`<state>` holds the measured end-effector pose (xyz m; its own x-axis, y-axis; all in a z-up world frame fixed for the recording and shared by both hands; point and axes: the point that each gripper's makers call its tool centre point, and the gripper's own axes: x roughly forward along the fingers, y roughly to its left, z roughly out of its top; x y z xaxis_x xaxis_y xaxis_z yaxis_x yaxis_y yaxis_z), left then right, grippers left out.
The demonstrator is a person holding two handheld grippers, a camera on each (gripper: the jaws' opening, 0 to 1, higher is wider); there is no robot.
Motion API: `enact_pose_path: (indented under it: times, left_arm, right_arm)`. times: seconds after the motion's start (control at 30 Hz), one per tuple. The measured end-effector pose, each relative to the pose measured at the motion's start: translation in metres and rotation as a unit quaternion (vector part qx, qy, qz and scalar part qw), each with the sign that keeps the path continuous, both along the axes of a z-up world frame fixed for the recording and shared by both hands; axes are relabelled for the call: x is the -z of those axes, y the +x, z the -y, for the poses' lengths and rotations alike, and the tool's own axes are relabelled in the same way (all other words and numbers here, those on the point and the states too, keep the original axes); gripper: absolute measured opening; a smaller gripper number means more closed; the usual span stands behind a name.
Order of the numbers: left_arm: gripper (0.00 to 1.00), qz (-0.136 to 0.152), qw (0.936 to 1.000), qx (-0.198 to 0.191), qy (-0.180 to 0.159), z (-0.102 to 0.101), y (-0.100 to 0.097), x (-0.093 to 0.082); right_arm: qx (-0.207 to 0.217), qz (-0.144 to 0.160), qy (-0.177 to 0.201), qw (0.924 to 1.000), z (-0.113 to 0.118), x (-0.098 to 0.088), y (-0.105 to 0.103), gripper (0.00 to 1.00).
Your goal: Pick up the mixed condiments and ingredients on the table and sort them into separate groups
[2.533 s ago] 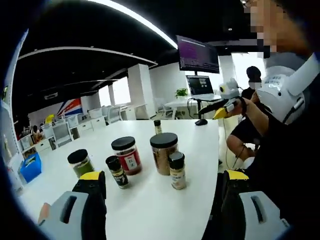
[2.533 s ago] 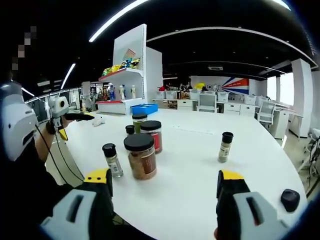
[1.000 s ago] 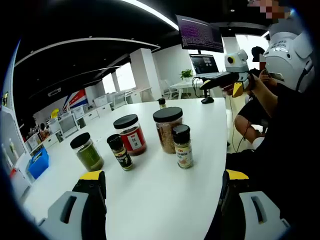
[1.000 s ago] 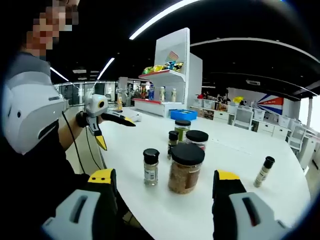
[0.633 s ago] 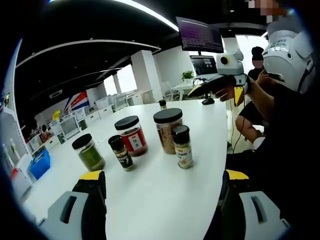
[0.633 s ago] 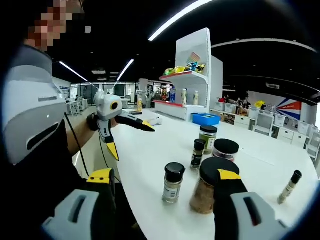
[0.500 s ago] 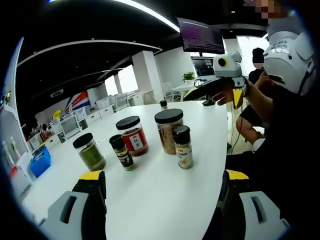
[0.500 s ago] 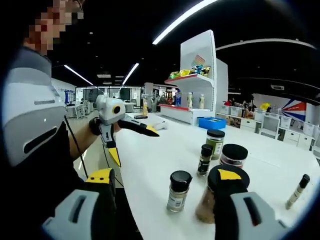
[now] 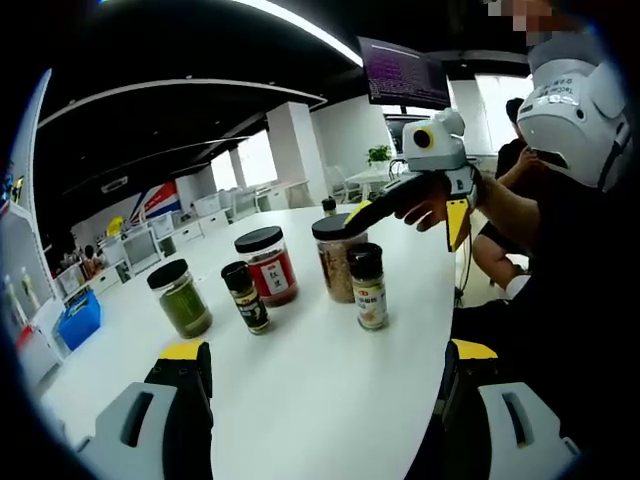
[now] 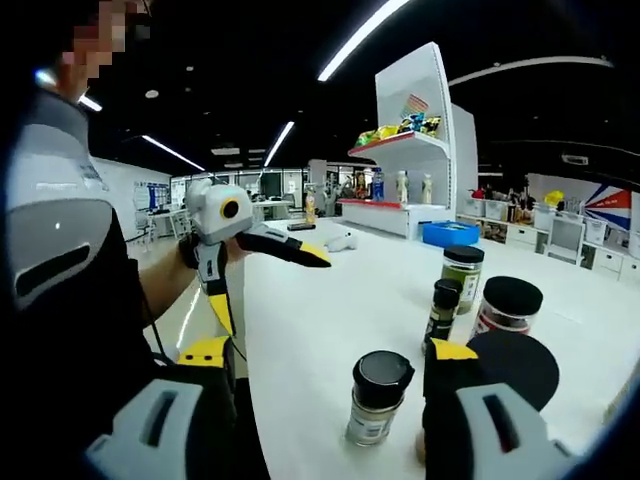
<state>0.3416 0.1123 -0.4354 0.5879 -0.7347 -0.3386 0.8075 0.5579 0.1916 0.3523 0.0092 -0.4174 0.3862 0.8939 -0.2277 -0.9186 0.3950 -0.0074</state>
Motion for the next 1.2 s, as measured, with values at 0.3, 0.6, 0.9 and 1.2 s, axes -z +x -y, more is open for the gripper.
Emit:
enact_pose_path:
  times: [0.3, 0.6, 0.9, 1.2]
  left_arm:
    - [0.95, -0.007, 1.0000, 0.004, 0.001, 0.002, 0.002, 0.007]
    - [0.95, -0.012, 0.9999, 0.009, 0.001, 0.004, 0.003, 0.009]
    - [0.95, -0.016, 0.9998, 0.011, 0.003, 0.007, 0.004, 0.010]
    - [0.93, -0.017, 0.9997, 0.014, 0.006, 0.006, 0.003, 0.009]
  right_arm:
    - [0.003, -0.014, -0.014, 0.9998, -0.006, 0.021, 0.008, 0.73]
    - [0.011, -0.020, -0.020, 0.9996, -0.003, 0.032, 0.013, 0.63]
    - [0.010, -0.018, -0.017, 0.9997, -0.002, 0.032, 0.014, 0.57]
    - [0.016, -0.011, -0.017, 0.9997, 0.002, 0.032, 0.018, 0.49]
